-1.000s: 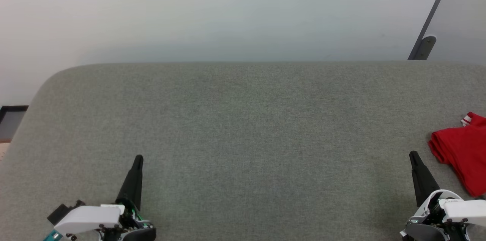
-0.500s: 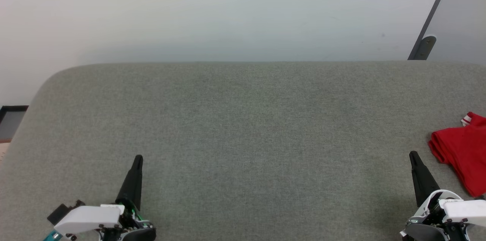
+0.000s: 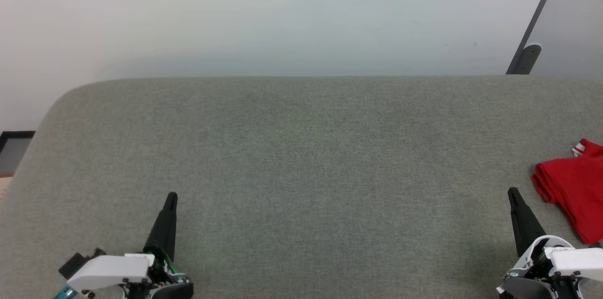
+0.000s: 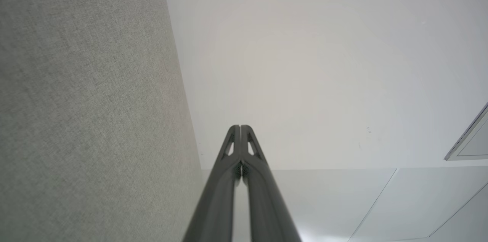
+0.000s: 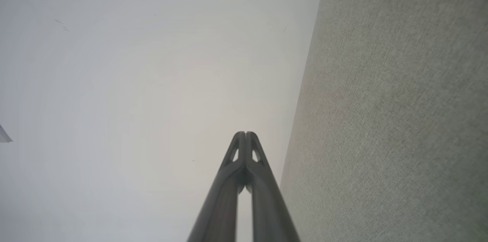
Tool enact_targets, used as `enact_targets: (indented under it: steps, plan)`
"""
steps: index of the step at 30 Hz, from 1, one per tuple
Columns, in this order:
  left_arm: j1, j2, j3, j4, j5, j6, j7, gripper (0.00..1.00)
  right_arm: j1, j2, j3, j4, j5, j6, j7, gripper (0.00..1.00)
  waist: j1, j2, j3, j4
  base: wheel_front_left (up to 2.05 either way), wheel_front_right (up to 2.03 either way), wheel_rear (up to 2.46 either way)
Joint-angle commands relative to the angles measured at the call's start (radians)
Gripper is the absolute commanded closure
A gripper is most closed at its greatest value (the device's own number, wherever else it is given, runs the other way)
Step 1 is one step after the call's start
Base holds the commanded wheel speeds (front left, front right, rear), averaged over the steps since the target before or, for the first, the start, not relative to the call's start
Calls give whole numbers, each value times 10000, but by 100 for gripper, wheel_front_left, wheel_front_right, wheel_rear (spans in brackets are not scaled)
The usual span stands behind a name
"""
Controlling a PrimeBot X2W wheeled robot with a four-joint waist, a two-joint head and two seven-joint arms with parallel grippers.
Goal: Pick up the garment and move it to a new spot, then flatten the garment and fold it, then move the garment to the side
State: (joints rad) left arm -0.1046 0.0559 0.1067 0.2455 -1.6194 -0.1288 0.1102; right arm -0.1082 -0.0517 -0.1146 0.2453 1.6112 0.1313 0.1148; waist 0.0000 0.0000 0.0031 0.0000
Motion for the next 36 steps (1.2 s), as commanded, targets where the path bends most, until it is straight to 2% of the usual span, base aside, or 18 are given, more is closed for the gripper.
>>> enact_targets:
  steps: [1, 36]
  plan:
    - [-98, -15, 25, 11, 22, -35, 9, 100, -34, 38, -3, 1, 31, -10, 24, 100, 0, 0, 0, 0, 0, 0, 0]
    - [-101, -37, 58, 11, 56, -35, 25, 100, -33, 38, -1, 1, 34, -10, 22, 100, 0, 0, 0, 0, 0, 0, 0]
